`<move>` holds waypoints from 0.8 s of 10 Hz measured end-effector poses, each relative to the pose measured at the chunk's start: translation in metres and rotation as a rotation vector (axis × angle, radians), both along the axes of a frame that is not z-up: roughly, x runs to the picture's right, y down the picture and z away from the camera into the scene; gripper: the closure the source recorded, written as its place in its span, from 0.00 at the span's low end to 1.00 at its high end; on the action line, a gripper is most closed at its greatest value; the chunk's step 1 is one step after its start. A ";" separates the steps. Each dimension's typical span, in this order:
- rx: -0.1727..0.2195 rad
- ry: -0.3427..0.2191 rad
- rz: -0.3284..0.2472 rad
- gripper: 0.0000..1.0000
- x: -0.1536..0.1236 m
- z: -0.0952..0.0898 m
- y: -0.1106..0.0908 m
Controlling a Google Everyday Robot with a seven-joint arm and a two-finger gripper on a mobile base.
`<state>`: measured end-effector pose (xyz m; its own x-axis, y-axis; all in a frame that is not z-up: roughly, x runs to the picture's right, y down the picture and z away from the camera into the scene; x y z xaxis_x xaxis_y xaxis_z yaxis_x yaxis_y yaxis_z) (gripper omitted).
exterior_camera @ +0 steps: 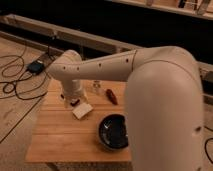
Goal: Place the eraser in the ceramic cup
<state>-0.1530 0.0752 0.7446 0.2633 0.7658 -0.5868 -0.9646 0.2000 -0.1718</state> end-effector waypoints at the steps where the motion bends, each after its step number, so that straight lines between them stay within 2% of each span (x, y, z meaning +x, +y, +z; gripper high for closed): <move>1: 0.013 -0.033 -0.044 0.35 -0.012 0.014 -0.006; 4: 0.037 -0.102 -0.127 0.35 -0.032 0.058 -0.016; 8: 0.066 -0.194 -0.157 0.35 -0.051 0.111 -0.031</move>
